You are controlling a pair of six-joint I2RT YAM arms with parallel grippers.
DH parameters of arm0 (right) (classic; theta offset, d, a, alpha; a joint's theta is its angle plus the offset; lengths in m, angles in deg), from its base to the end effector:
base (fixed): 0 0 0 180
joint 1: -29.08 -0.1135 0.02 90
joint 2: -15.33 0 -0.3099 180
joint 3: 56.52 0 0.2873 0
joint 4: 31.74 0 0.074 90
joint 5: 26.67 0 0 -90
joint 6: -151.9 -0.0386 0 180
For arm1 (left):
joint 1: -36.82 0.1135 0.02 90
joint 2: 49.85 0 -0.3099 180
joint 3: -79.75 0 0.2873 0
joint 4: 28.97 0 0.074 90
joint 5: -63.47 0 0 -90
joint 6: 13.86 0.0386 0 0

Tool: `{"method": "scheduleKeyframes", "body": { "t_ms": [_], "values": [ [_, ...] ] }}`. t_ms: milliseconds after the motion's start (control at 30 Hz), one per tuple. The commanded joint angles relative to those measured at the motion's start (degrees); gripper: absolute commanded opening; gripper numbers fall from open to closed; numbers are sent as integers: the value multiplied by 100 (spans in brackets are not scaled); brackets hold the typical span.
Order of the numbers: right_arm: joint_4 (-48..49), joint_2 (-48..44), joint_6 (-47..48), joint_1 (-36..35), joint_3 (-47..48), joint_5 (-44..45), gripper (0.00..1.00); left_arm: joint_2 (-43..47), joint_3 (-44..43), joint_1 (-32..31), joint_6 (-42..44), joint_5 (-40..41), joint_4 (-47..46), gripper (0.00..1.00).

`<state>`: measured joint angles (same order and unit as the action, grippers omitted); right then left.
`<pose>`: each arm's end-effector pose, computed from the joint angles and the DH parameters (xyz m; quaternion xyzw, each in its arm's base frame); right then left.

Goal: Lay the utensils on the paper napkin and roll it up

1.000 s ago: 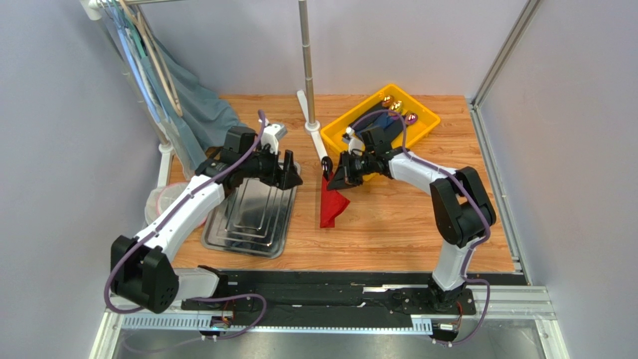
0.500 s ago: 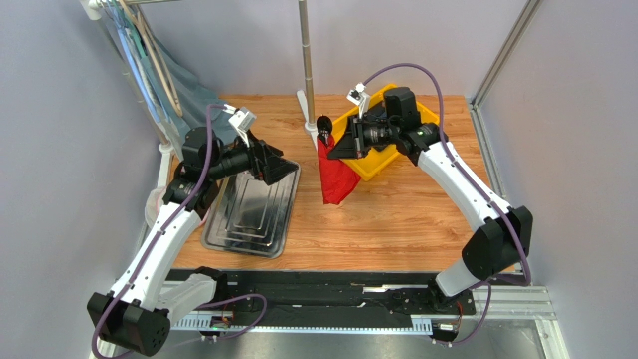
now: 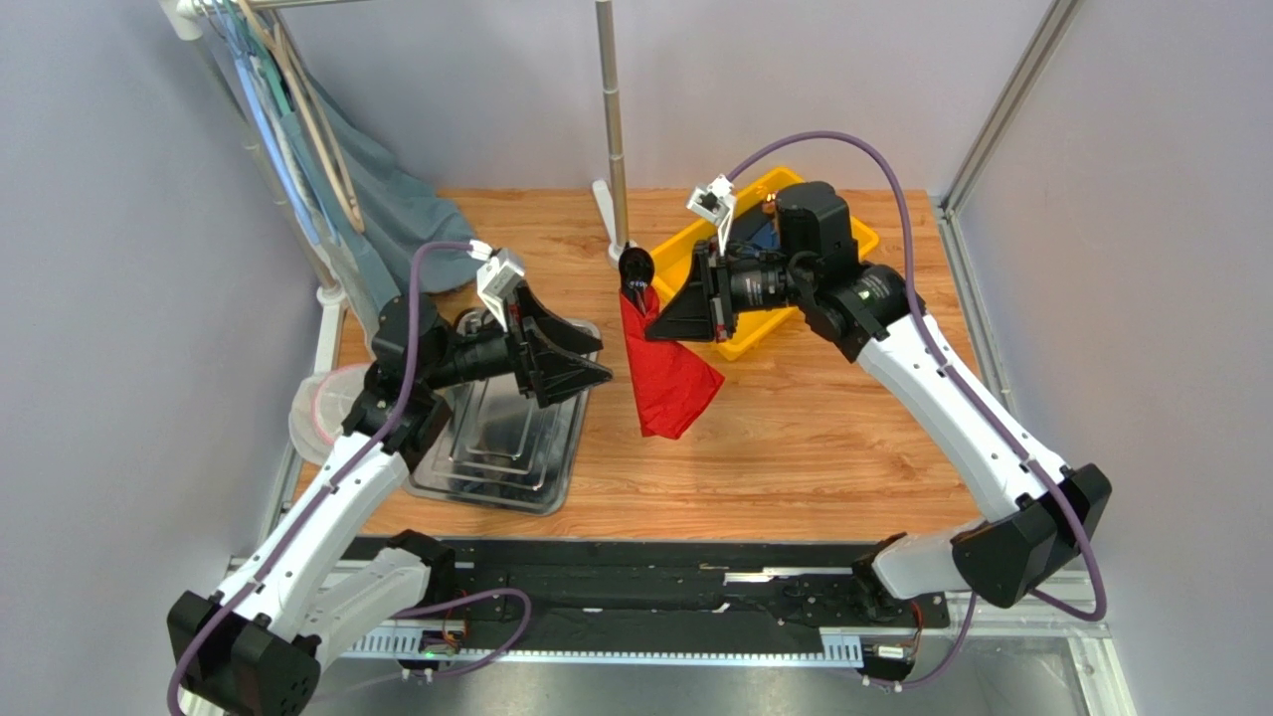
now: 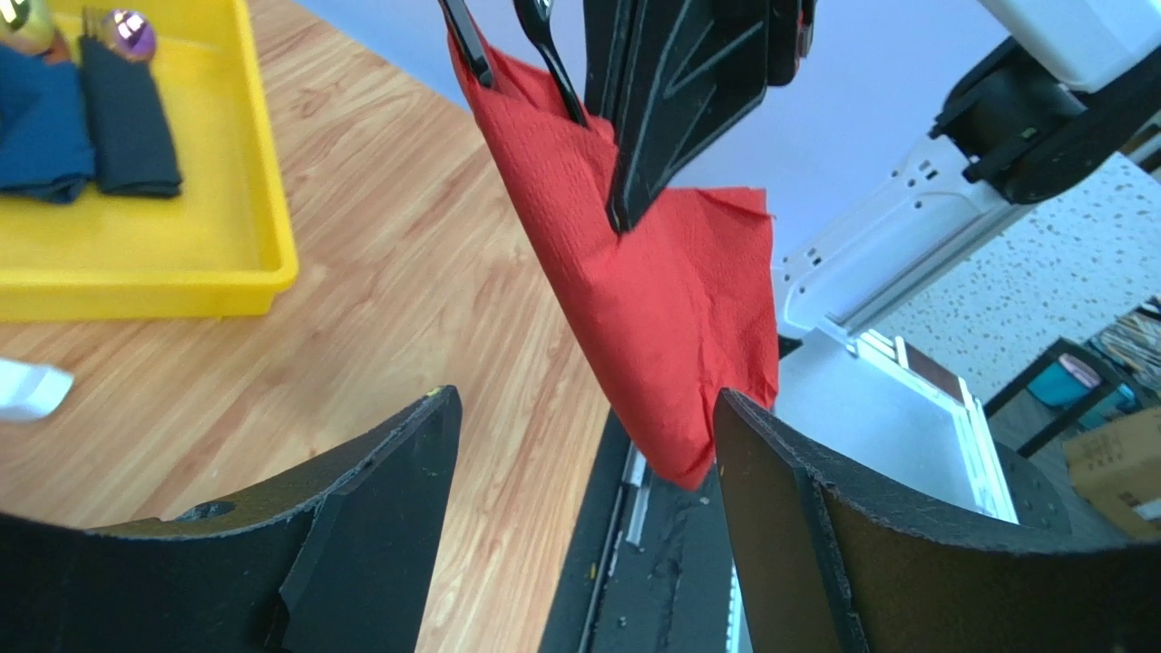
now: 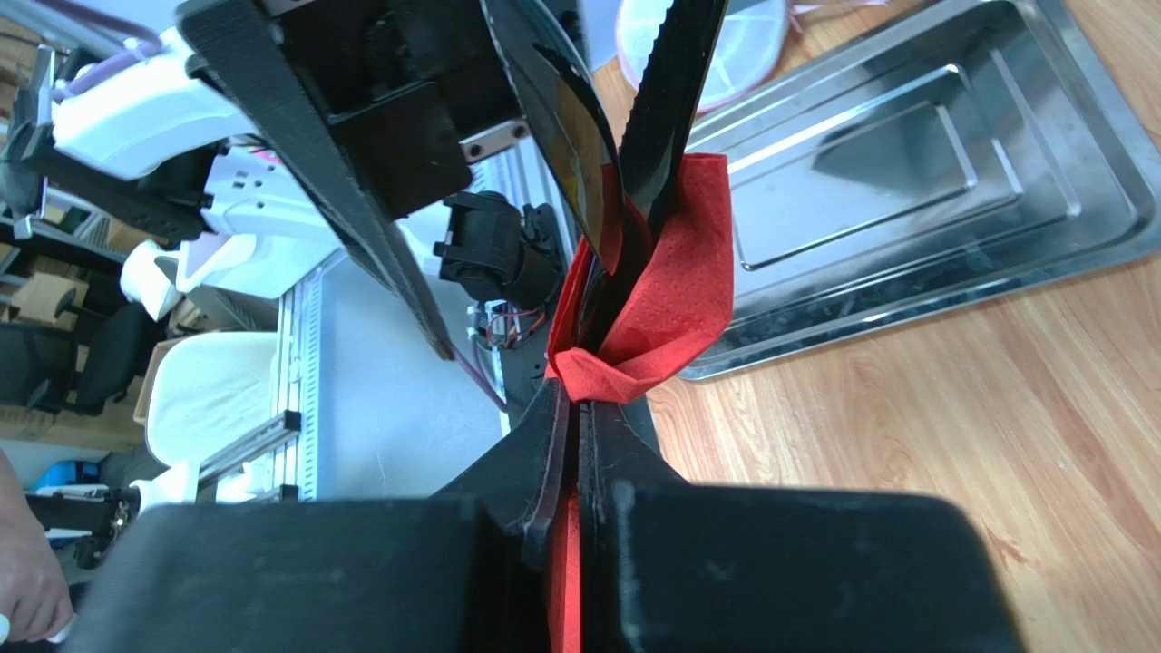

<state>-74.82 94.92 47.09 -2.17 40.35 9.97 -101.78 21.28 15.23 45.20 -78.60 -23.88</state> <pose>0.2624 0.1954 0.4614 -0.3444 0.7150 0.5358 0.2882 0.1860 -0.1063 0.3927 0.2621 0.6508 -0.5595 0.4413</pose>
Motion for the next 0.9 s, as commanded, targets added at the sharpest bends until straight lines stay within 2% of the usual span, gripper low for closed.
{"method": "scheduleKeyframes", "body": {
  "t_ms": [0, 133, 300, 533, 867],
  "values": [
    [308, -330, -75, -258, 290, 133, 0, -142, -78, -179, -430, -189, -1140, 76],
    [334, -374, -75, -461, 290, 326, 0, -283, -52, -276, -755, -242, -1684, 73],
    [404, -357, -119, -576, 378, 388, 0, -284, 62, -469, -1054, -128, -1887, 66],
    [536, -313, -285, -681, 474, 415, 0, -240, 211, -715, -1230, 92, -2011, 68],
    [809, -260, -611, -769, 474, 335, 0, -362, 256, -760, -1661, 461, -2503, 64]
  ]
}}
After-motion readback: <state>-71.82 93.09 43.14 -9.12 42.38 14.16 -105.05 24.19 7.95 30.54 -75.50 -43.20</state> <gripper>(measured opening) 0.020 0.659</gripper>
